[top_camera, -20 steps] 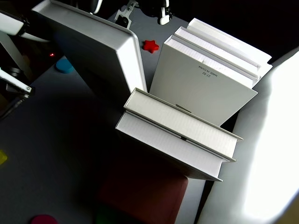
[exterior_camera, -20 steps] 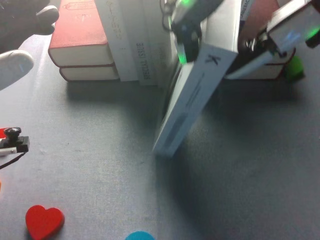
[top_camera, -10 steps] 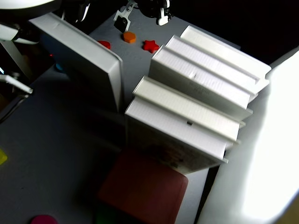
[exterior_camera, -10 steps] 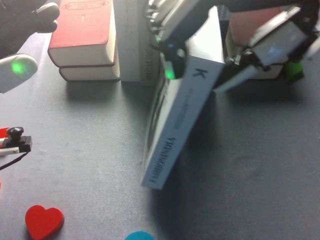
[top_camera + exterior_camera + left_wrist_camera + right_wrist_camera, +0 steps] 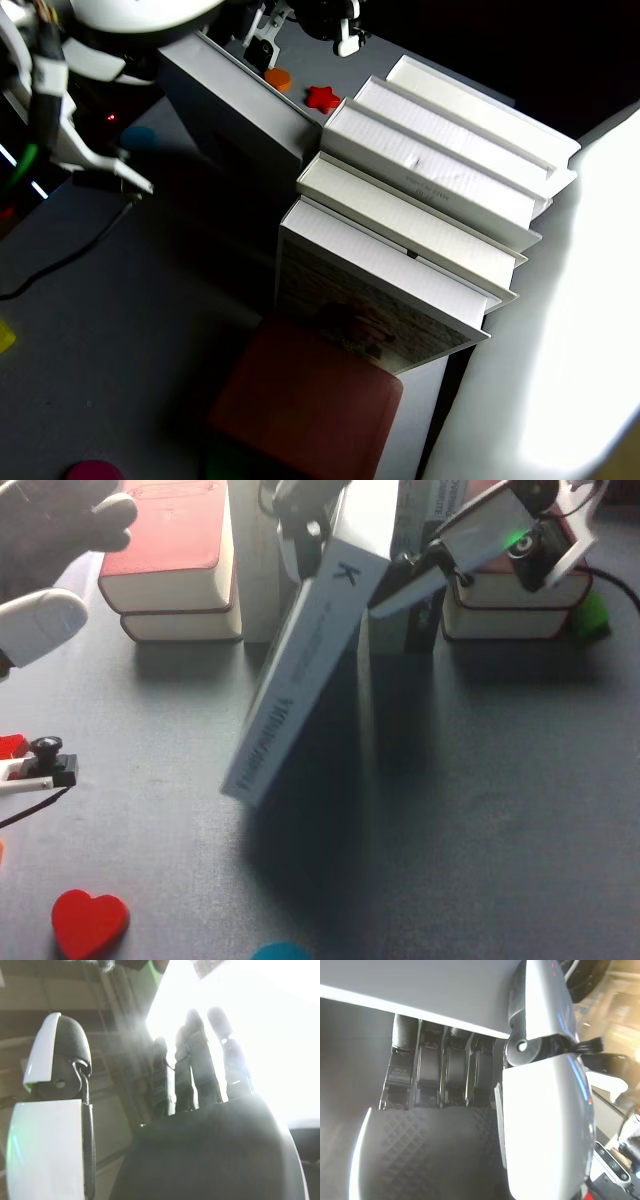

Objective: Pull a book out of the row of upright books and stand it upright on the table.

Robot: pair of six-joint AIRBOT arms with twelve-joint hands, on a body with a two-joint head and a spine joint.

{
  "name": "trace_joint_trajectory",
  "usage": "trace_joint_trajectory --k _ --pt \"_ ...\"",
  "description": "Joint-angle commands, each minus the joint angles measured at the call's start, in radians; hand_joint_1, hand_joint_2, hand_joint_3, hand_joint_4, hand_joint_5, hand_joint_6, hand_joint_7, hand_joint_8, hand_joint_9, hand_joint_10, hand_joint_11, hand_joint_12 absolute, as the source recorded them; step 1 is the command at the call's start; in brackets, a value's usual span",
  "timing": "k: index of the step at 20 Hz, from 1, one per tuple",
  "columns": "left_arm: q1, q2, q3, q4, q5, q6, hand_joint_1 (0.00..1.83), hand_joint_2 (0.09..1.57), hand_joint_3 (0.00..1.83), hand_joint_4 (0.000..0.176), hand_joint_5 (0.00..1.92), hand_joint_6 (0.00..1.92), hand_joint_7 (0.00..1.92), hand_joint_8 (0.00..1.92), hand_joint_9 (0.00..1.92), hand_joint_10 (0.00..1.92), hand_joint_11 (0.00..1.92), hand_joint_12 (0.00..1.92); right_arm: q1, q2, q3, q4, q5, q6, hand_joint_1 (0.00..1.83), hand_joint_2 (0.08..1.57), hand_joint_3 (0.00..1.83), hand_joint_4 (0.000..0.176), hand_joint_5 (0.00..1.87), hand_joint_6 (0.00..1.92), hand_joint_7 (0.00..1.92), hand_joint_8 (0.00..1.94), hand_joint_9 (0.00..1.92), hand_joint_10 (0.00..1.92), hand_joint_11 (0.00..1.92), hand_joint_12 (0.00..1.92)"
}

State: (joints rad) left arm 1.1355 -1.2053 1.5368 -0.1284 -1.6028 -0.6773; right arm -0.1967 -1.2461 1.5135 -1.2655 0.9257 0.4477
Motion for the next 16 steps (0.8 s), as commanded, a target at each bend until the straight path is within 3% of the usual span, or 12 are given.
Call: trace_joint_trajectory --k 1,5,6,7,8,9,10,12,13,14,15,16 --pt "0.000 -0.007 0.006 -0.043 -0.106 -0.009 0.96 1.05 0.00 0.026 0.33 0.00 0.28 0.00 0.43 0.00 0.00 1.14 -0.009 -0.024 0.017 0.093 0.013 -0.011 1.20 1.20 0.00 0.000 0.94 1.11 0.71 1.35 0.51 1.11 0.22 1.77" --pt "0.035 -0.006 -0.001 -0.070 -0.129 -0.009 0.97 1.06 0.00 0.017 0.33 0.00 0.31 0.01 0.46 0.01 0.00 1.14 -0.052 -0.071 0.062 0.128 0.013 -0.014 1.21 1.20 0.00 0.000 0.97 1.07 0.70 1.36 0.51 1.12 0.22 1.77" --pt "0.040 -0.005 -0.003 -0.072 -0.130 -0.009 0.99 1.07 0.00 0.018 0.36 0.01 0.34 0.02 0.47 0.01 0.00 1.17 -0.058 -0.068 0.058 0.140 0.013 -0.026 1.17 1.14 0.00 0.000 0.96 1.02 0.91 1.83 0.93 1.76 0.89 1.89" --pt "0.043 -0.005 -0.004 -0.074 -0.130 -0.009 0.99 1.08 0.01 0.022 0.36 0.01 0.35 0.01 0.46 0.01 0.00 1.19 -0.060 -0.068 0.057 0.145 0.013 -0.034 1.20 1.16 0.00 0.000 0.96 1.03 0.84 1.37 0.66 1.40 0.46 1.79" --pt "0.046 -0.005 -0.005 -0.077 -0.130 -0.009 0.99 1.08 0.01 0.022 0.36 0.01 0.36 0.01 0.46 0.01 0.00 1.19 -0.063 -0.069 0.057 0.149 0.013 -0.040 1.20 1.15 0.00 0.000 0.97 1.01 0.84 1.26 0.63 1.26 0.34 1.77" --pt "0.050 -0.004 -0.005 -0.079 -0.130 -0.009 0.99 1.08 0.01 0.023 0.36 0.01 0.36 0.01 0.46 0.01 0.00 1.19 -0.065 -0.070 0.058 0.151 0.013 -0.045 1.20 1.15 0.00 0.000 0.97 1.01 0.84 1.24 0.62 1.23 0.32 1.76" --pt "0.052 -0.004 -0.006 -0.081 -0.130 -0.009 1.02 1.08 0.00 0.019 0.39 0.02 0.37 0.01 0.48 0.01 0.00 1.23 -0.066 -0.071 0.058 0.152 0.013 -0.049 1.33 1.16 0.00 0.000 0.88 1.16 0.86 1.12 0.77 1.34 0.49 1.62" --pt "0.054 -0.005 -0.005 -0.084 -0.131 -0.009 1.00 1.04 0.00 0.000 0.39 0.01 0.39 0.00 0.52 0.02 0.01 1.34 -0.068 -0.067 0.057 0.152 0.013 -0.056 1.37 1.13 0.00 0.000 0.95 1.06 0.91 1.02 0.90 1.25 0.76 1.46" --pt "0.054 -0.005 -0.006 -0.084 -0.131 -0.009 1.01 1.06 0.00 0.003 0.38 0.01 0.38 0.00 0.51 0.01 0.02 1.32 -0.068 -0.061 0.052 0.152 0.013 -0.057 1.35 1.16 0.01 0.000 0.85 1.16 0.80 1.16 0.88 1.32 0.56 1.63" --pt "0.054 -0.005 -0.008 -0.084 -0.131 -0.009 1.02 1.06 0.00 0.000 0.38 0.00 0.38 0.00 0.51 0.01 0.05 1.31 -0.068 -0.059 0.050 0.152 0.013 -0.057 1.34 1.01 0.00 0.027 0.49 0.66 0.44 0.62 0.34 1.07 0.11 1.78" --pt "0.054 -0.003 -0.013 -0.084 -0.131 -0.009 1.02 1.06 0.00 0.000 0.37 0.00 0.37 0.00 0.51 0.01 0.01 1.35 -0.069 -0.051 0.043 0.150 0.012 -0.057 1.11 0.92 0.00 0.138 0.10 0.13 0.09 0.12 0.07 0.21 0.02 1.35" --pt "0.054 -0.003 -0.013 -0.084 -0.131 -0.009 1.04 1.05 0.00 0.000 0.37 0.00 0.36 0.00 0.50 0.00 0.00 1.36 -0.069 -0.048 0.041 0.149 0.011 -0.057 0.89 0.88 0.00 0.168 0.02 0.03 0.02 0.02 0.01 0.04 0.00 0.91"
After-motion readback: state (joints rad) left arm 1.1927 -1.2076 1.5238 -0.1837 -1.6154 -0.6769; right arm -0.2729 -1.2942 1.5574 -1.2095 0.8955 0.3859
